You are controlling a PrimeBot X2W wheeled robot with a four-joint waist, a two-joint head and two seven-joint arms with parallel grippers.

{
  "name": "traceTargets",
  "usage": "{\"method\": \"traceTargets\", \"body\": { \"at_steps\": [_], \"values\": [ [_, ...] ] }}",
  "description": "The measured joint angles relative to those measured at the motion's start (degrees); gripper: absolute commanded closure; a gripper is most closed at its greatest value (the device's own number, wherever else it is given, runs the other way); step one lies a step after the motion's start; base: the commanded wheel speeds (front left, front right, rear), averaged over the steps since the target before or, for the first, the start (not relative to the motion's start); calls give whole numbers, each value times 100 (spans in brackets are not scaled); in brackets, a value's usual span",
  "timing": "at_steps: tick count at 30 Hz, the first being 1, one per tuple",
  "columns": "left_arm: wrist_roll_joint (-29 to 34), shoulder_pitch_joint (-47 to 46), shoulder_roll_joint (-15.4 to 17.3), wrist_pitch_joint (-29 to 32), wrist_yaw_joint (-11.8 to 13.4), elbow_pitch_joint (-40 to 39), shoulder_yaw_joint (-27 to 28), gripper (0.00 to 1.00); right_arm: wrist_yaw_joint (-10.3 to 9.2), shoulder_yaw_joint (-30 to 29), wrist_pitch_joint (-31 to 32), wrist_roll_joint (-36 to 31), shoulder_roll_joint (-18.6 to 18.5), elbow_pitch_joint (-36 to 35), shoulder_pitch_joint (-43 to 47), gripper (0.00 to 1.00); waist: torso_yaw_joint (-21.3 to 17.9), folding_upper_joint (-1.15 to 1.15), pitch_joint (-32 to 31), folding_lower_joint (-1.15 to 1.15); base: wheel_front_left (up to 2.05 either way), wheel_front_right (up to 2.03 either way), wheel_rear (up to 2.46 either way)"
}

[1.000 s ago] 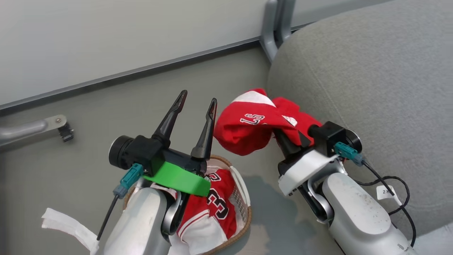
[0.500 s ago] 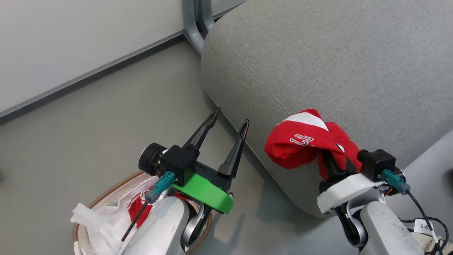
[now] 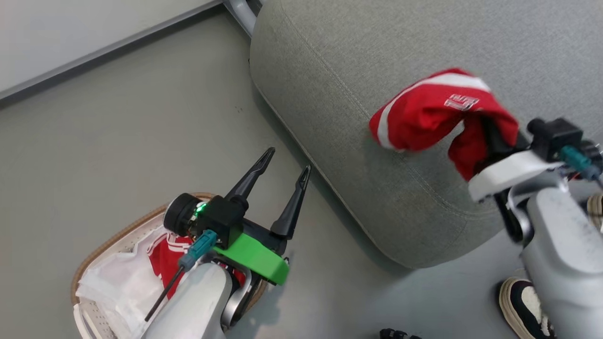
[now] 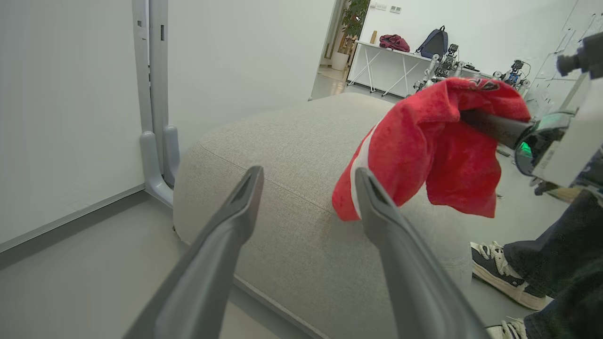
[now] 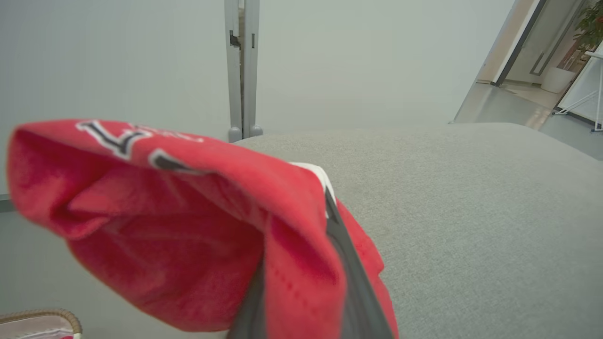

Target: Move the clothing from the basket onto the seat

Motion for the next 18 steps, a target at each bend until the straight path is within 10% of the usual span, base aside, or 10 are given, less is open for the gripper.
{"method": "traceTargets", "body": {
  "at_steps": [18],
  "values": [
    [120, -649, 667, 1, 0, -104, -31, 0, 0, -1827, -1, -675, -1422, 2258, -2829, 100, 740, 0, 1465, 1, 0, 0, 0]
  ]
}}
